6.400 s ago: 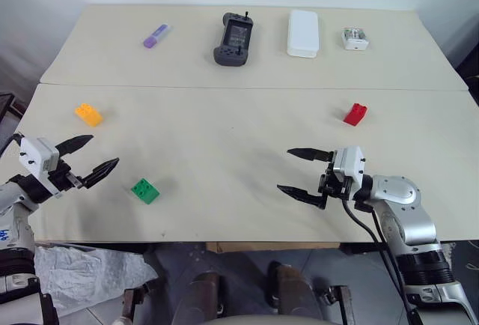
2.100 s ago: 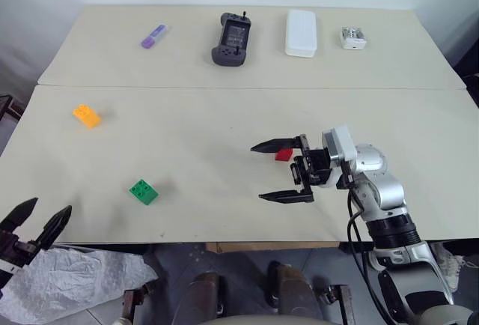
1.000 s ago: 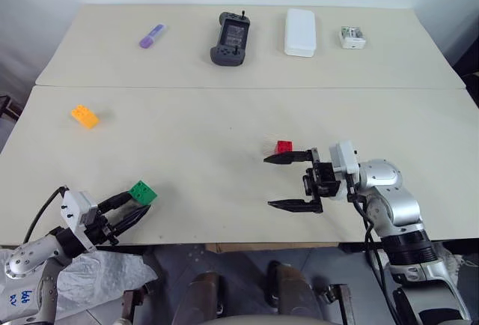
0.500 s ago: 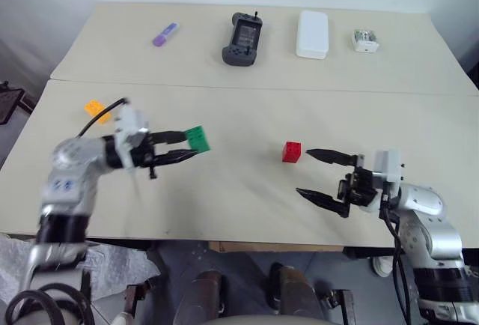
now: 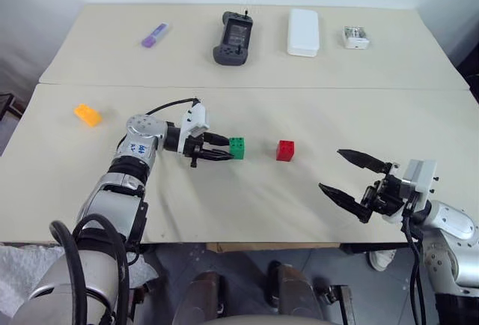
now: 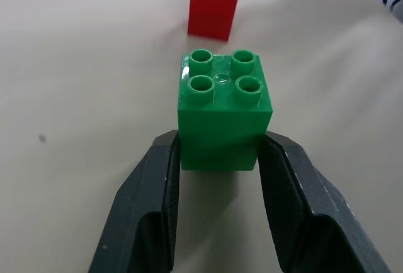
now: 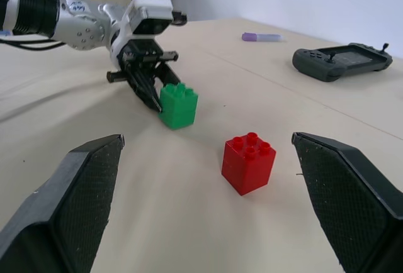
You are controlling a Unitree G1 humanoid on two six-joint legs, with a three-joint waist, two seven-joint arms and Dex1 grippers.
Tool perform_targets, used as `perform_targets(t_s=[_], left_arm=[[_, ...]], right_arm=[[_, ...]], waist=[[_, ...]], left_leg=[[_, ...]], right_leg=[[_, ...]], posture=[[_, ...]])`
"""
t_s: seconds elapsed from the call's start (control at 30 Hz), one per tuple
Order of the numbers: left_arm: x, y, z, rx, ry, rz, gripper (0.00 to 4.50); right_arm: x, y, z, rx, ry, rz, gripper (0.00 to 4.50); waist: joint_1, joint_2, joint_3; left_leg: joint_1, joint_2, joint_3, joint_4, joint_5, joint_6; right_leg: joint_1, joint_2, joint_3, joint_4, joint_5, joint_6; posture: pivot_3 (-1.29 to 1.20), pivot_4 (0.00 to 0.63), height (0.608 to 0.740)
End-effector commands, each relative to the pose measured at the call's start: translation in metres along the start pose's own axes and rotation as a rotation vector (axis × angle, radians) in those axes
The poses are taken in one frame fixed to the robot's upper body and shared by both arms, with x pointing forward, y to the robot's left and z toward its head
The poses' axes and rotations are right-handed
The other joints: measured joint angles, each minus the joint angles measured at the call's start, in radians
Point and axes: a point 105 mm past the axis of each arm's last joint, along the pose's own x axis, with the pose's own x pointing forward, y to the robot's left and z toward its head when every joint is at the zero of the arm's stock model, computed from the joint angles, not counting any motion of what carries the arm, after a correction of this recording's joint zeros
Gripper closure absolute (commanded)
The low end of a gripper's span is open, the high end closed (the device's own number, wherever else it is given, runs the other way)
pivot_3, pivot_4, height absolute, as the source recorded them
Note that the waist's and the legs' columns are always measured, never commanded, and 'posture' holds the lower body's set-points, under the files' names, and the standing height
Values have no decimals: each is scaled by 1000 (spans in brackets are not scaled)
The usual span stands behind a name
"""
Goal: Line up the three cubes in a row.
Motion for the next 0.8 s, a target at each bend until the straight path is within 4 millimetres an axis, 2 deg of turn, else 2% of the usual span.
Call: perform_targets(t_s=[0.03,0.07,0.13,0.33,0.37,0.4,0.5,0.6,0.7,0.8], left_arm=[[1,5,9,37,7,8,3049],[2,8,10,28,1,34,3049],[2,15,13,38,-20,94,2322],[-4,15,15,53,-64,111,459],[-5,14,15,53,-64,109,197],[-15,11,14,53,-92,99,40],[-45,-2,6,76,-136,79,40],[-75,-7,2,89,-194,193,40],[-122,-15,-2,63,-327,501,40],[-167,-43,-18,26,-359,792,40]], right_arm=[[2,3,12,-30,-41,-2,0],[3,3,12,-28,-43,-3,0],[6,5,13,-23,-47,2,0],[14,7,13,-10,-59,35,0],[15,7,13,-9,-59,41,0],[20,8,14,-3,-69,66,0],[35,7,17,11,-96,126,0],[49,3,22,35,-135,156,0],[69,2,31,17,-210,203,0],[87,5,35,5,-243,257,0]], waist=[[7,0,0],[10,0,0],[12,0,0],[10,0,0],[10,0,0],[10,0,0],[-9,0,0],[-21,0,0],[-27,0,0],[-41,0,0]], left_leg=[[0,0,0,0,0,0],[0,0,0,0,0,0],[0,1,-1,1,0,0],[0,2,-1,1,0,0],[0,2,-1,1,0,0],[0,1,-1,1,0,0],[1,1,-1,1,0,0],[2,8,-3,0,0,0],[2,9,-4,0,0,0],[2,9,-6,0,-1,-1]], right_leg=[[0,0,0,0,0,0],[0,0,0,0,0,0],[0,0,0,0,0,0],[0,0,0,0,0,0],[0,0,0,0,0,0],[0,0,0,0,0,0],[0,0,0,0,0,0],[-2,1,0,1,0,0],[-2,0,0,2,0,0],[-3,0,0,1,1,-1]], posture=[[0,150,740],[0,150,740],[0,150,740],[0,150,740],[0,150,740],[0,150,740],[0,150,740],[0,150,740],[0,150,740],[0,150,740]])
